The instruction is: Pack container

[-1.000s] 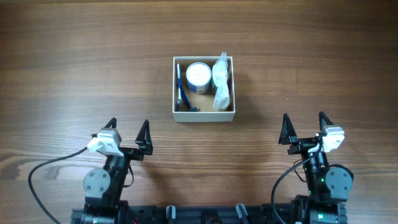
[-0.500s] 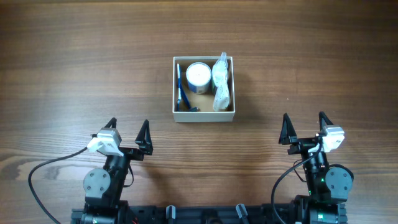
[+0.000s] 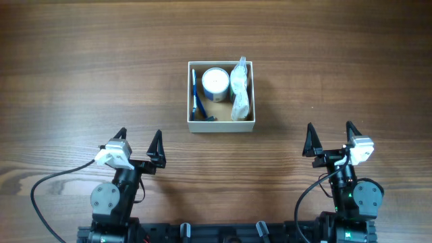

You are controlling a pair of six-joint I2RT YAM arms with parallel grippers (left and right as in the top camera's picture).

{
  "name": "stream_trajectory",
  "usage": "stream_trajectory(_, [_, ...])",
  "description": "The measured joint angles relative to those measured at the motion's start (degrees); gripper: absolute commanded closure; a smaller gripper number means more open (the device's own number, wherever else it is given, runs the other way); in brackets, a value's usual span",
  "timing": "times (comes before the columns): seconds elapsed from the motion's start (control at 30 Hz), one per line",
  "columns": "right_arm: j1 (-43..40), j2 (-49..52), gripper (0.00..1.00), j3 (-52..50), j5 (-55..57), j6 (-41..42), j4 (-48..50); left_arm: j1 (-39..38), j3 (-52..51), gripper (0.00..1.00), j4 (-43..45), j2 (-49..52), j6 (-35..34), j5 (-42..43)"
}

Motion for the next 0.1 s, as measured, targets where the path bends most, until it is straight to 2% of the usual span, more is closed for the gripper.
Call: stream_trajectory(0.1, [0.0, 0.0, 0.00, 0.0, 0.0, 0.0, 0.0, 0.0, 0.0, 0.00, 0.0, 0.0, 0.0, 0.0])
